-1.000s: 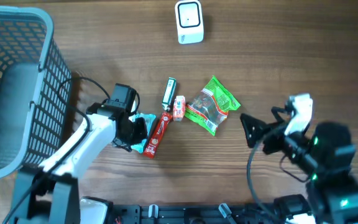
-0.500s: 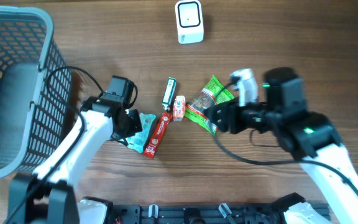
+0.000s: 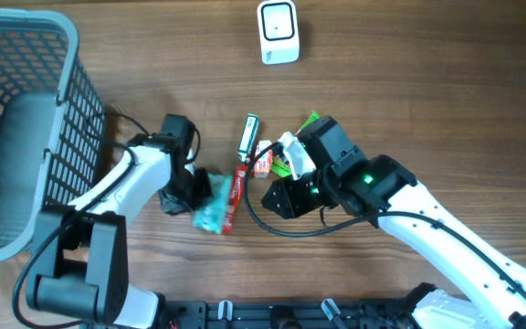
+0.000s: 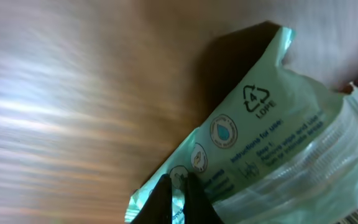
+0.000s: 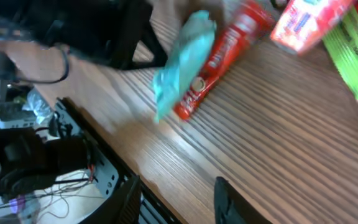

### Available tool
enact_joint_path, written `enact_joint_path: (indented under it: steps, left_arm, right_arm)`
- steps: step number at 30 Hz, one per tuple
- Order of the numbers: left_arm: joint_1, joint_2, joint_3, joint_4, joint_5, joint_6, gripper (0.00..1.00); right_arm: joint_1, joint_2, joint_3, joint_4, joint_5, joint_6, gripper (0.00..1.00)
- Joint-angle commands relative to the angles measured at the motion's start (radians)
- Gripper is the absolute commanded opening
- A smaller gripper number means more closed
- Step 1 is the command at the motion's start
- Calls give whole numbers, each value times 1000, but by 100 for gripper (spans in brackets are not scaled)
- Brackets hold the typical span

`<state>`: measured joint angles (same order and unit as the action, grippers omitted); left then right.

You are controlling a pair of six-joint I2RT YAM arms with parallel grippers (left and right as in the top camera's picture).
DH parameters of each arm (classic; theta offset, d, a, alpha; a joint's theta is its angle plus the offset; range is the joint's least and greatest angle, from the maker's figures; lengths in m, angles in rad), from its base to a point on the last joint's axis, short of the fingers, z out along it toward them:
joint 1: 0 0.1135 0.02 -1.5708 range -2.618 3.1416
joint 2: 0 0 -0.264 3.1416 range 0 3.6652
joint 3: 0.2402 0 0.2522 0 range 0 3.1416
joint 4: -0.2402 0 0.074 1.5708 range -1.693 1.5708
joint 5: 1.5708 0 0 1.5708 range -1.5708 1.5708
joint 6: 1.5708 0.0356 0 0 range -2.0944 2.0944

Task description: Scan the item barcode

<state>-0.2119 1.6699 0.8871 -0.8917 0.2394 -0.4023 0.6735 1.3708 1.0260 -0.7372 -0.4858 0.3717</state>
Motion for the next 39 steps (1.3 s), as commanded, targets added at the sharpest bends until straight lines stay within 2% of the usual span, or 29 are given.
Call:
enact_joint_path:
  steps: [1, 5, 8, 15, 21, 23, 26, 31, 39]
  left_arm:
    - [-33, 17, -16, -51, 264, 91, 4]
    - [-8, -50, 53, -63, 280, 107, 4]
    - [1, -126, 126, -9, 259, 107, 9]
    - [-26, -122, 91, 121, 126, 107, 6]
    - [-77, -62, 46, 244, 130, 103, 6]
    - [-102, -31, 46, 275, 130, 103, 5]
    - [-138, 23, 46, 306, 129, 103, 6]
    - [-153, 103, 46, 269, 129, 103, 11]
    - [-128, 109, 46, 151, 81, 86, 9]
  right_arm:
    - [3, 3, 13, -33, 71, 21, 40]
    - [3, 3, 13, -36, 71, 25, 44]
    - [3, 10, 11, -85, 71, 51, 48]
    - [64, 34, -82, -60, -16, 130, 49]
    - [140, 35, -161, 1, -16, 315, 47]
    - [149, 35, -192, 40, -17, 409, 40]
    - [154, 35, -261, 145, -17, 507, 36]
    - [159, 35, -362, 328, -21, 608, 36]
    - [162, 63, -387, 386, -23, 662, 37]
